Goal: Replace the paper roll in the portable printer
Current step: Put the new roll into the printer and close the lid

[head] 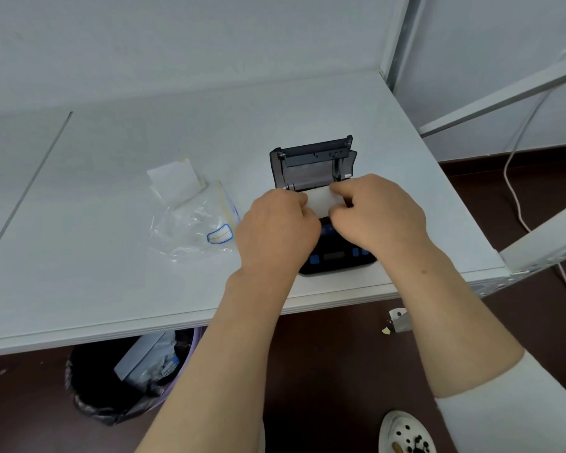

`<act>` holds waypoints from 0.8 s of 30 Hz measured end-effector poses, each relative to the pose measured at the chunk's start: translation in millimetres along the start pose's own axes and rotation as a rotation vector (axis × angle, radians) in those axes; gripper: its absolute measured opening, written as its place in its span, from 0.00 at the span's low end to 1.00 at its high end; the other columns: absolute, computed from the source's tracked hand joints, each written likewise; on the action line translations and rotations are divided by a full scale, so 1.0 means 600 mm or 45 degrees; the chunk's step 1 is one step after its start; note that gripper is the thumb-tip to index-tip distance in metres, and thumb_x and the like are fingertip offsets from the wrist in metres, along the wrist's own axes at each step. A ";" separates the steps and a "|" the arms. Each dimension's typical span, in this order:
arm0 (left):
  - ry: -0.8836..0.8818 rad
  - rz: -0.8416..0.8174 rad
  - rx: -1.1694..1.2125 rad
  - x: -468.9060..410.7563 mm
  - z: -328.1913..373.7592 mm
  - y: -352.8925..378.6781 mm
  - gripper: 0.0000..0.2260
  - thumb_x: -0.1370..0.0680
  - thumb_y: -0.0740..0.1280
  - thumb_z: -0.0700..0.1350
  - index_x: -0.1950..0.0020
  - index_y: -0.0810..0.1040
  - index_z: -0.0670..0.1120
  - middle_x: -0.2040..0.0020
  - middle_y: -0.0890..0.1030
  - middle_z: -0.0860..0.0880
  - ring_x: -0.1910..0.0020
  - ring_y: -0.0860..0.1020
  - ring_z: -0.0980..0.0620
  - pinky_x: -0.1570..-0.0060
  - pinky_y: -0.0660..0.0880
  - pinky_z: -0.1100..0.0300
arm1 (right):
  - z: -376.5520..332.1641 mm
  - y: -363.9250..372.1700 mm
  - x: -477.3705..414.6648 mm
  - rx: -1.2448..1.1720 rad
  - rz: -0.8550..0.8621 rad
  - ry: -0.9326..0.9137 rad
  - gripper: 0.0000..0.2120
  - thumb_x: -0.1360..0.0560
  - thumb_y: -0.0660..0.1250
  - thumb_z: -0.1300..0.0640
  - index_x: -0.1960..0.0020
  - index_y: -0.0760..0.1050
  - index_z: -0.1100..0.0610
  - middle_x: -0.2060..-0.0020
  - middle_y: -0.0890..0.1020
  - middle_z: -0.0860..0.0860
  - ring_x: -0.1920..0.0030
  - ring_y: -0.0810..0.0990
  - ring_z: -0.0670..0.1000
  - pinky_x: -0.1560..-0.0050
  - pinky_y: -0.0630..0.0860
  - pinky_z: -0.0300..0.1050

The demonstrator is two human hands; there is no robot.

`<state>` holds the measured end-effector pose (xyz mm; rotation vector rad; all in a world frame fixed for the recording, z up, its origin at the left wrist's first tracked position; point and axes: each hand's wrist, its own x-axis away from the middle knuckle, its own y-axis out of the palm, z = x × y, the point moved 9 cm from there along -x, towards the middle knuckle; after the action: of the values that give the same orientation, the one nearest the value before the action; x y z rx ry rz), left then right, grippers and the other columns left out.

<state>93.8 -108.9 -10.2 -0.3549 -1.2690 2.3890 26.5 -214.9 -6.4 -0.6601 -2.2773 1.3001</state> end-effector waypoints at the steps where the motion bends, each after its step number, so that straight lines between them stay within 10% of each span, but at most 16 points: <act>1: 0.008 -0.008 0.001 0.000 0.001 0.000 0.09 0.29 0.58 0.39 0.60 0.78 0.40 0.63 0.75 0.43 0.62 0.73 0.41 0.68 0.68 0.57 | 0.004 -0.001 0.000 -0.070 -0.026 0.022 0.16 0.29 0.62 0.57 0.43 0.77 0.50 0.49 0.80 0.50 0.47 0.77 0.56 0.57 0.71 0.43; 13: -0.021 -0.054 0.126 0.004 -0.003 0.003 0.05 0.30 0.63 0.44 0.62 0.77 0.43 0.66 0.76 0.45 0.65 0.73 0.45 0.68 0.69 0.58 | 0.028 -0.001 -0.013 -0.443 0.054 -0.042 0.17 0.27 0.67 0.60 0.40 0.77 0.51 0.42 0.81 0.52 0.42 0.78 0.53 0.40 0.75 0.53; 24: 0.068 -0.009 -0.034 0.005 -0.001 0.000 0.15 0.21 0.59 0.44 0.37 0.77 0.52 0.38 0.78 0.47 0.40 0.74 0.44 0.46 0.73 0.53 | 0.013 -0.011 -0.003 -0.060 0.140 -0.112 0.13 0.23 0.61 0.60 0.46 0.80 0.49 0.46 0.82 0.54 0.48 0.79 0.58 0.52 0.78 0.50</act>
<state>91.6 -107.0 -10.4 -0.4180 -1.2774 2.3426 22.2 -224.4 -4.3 -0.7681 -2.3784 1.3545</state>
